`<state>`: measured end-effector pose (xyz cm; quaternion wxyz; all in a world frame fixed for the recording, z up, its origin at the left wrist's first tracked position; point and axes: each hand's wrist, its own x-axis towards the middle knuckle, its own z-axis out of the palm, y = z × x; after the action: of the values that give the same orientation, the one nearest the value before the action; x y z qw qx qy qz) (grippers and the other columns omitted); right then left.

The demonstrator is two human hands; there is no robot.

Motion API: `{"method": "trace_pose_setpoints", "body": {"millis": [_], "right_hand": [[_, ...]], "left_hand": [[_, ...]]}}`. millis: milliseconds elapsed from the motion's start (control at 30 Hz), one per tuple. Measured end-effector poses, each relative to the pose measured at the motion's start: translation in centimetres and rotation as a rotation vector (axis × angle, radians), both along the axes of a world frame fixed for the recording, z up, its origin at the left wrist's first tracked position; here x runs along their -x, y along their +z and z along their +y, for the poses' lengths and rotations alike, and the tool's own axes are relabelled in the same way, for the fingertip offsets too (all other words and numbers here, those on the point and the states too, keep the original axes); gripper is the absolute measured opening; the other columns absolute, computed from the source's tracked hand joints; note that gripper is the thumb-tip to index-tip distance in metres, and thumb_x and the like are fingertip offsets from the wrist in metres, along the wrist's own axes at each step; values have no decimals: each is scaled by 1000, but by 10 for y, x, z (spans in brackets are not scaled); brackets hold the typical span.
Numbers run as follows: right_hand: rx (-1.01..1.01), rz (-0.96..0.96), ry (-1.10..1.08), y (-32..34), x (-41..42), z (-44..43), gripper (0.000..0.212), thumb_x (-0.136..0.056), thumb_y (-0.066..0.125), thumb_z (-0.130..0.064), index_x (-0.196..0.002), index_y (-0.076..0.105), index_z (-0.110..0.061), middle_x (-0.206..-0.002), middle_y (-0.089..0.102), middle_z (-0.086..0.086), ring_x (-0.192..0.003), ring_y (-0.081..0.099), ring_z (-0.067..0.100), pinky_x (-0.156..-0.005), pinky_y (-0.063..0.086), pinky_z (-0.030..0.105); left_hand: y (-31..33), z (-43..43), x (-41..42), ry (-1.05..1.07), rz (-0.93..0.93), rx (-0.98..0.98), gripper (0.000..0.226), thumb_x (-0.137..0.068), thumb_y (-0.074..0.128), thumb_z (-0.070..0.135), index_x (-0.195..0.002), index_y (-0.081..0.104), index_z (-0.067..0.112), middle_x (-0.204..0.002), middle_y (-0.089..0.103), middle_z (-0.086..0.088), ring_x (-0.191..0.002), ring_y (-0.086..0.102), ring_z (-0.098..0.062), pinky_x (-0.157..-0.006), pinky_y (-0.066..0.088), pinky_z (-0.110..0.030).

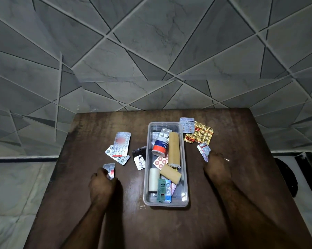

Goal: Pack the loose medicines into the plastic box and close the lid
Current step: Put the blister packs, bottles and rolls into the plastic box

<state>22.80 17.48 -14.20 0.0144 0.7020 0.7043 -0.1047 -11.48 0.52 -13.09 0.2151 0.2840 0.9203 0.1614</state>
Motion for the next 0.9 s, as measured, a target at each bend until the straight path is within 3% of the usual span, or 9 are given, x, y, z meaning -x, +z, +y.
{"method": "trace_pose_setpoints", "body": {"millis": [167, 367, 533, 700, 900], "right_hand": [[3, 52, -33, 5, 4, -2, 32, -77, 61, -21, -105, 58, -6, -106, 65, 18, -96, 64, 35, -78, 50, 35], [-74, 454, -129, 35, 23, -9, 22, -77, 68, -27, -93, 64, -13, -100, 70, 12, -94, 64, 32, -80, 51, 35], [-115, 625, -52, 70, 54, -31, 18, -78, 70, -33, -85, 61, -19, -92, 68, 0, -85, 63, 19, -75, 49, 29], [-20, 611, 50, 77, 80, -58, 21, -76, 66, -38, -86, 57, -23, -91, 64, -3, -84, 60, 15, -71, 46, 28], [36, 510, 129, 74, 83, -70, 39, -76, 58, -58, -86, 53, -20, -89, 61, 1, -81, 57, 20, -66, 44, 31]], "left_hand": [[7, 3, -8, -2, -27, -73, 47, -71, 81, 25, -109, 60, 7, -107, 67, -21, -96, 62, -37, -79, 50, -38], [40, 24, -35, -52, -95, -272, 46, -72, 82, 20, -111, 63, 4, -108, 70, -16, -102, 65, -33, -81, 46, -33], [75, 50, -68, -163, -142, -405, 48, -73, 80, 24, -114, 59, 11, -109, 69, -4, -96, 66, -23, -76, 43, -25], [89, 62, -92, -271, -129, -425, 45, -72, 79, 25, -111, 57, 16, -98, 66, 5, -84, 63, -14, -72, 41, -22], [78, 60, -94, -359, -118, -384, 41, -75, 76, 38, -107, 62, 18, -101, 72, 3, -91, 66, -14, -74, 49, -26]]}}
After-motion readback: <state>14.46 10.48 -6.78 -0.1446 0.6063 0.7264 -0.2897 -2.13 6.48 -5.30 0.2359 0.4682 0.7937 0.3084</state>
